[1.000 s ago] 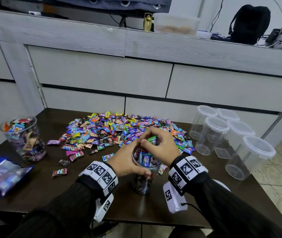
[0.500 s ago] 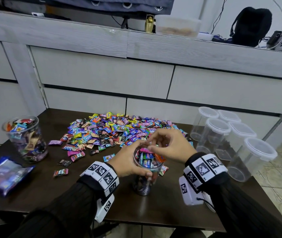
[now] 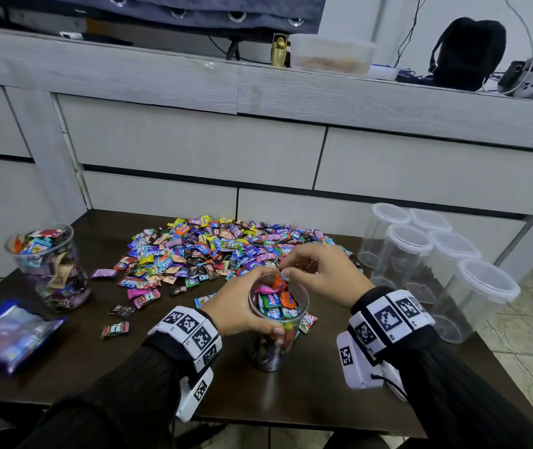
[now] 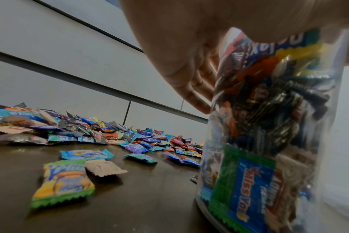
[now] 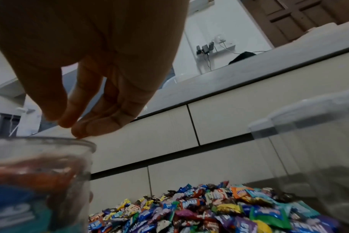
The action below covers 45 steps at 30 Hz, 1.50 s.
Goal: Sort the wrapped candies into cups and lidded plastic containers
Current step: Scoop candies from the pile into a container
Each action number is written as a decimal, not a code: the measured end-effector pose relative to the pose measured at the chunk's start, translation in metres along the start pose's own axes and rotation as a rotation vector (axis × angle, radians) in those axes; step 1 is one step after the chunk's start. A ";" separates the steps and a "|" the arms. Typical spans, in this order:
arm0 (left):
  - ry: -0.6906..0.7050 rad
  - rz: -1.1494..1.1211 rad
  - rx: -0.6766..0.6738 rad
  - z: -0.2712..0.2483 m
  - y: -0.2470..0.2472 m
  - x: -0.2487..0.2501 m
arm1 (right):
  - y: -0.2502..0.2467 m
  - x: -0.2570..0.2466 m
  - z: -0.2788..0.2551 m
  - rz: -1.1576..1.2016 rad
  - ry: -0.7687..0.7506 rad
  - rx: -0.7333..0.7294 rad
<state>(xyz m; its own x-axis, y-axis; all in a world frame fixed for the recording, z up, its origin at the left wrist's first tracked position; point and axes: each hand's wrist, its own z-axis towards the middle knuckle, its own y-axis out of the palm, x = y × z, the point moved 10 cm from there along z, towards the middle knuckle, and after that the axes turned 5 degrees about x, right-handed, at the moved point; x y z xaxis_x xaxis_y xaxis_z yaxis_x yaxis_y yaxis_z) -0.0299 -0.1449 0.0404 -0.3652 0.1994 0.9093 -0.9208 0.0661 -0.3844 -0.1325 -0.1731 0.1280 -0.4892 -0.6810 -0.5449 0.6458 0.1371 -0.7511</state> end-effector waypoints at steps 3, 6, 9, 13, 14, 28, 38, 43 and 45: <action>-0.008 -0.005 0.002 -0.002 -0.004 -0.002 | -0.008 0.024 -0.003 0.001 0.095 0.124; -0.026 0.004 0.009 -0.004 -0.011 -0.005 | -0.002 0.073 -0.013 -0.140 0.324 0.146; -0.039 0.031 0.019 -0.006 -0.016 -0.007 | 0.048 0.129 -0.047 -0.293 0.669 -0.237; -0.040 0.047 0.013 -0.006 -0.018 -0.008 | 0.084 0.143 -0.068 -0.427 0.759 -0.382; -0.039 0.042 0.013 -0.006 -0.017 -0.009 | 0.088 0.143 -0.067 -0.439 0.751 -0.381; -0.031 -0.030 0.019 -0.008 -0.017 -0.009 | 0.131 0.128 -0.034 -0.361 0.502 -0.476; -0.039 -0.017 0.029 -0.009 -0.017 -0.012 | 0.077 0.112 -0.038 -0.332 0.412 -0.308; -0.040 -0.037 0.021 -0.009 -0.016 -0.011 | 0.039 0.086 -0.031 -0.252 0.329 -0.192; -0.044 -0.050 0.024 -0.010 -0.016 -0.012 | 0.037 0.077 -0.031 -0.306 0.289 -0.242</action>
<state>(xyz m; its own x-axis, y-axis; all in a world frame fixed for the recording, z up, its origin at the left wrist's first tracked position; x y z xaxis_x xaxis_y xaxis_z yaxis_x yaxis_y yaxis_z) -0.0098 -0.1388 0.0342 -0.3235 0.1537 0.9337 -0.9409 0.0518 -0.3346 -0.1645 -0.1981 0.0472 -0.8001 -0.4934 -0.3412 0.3092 0.1483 -0.9394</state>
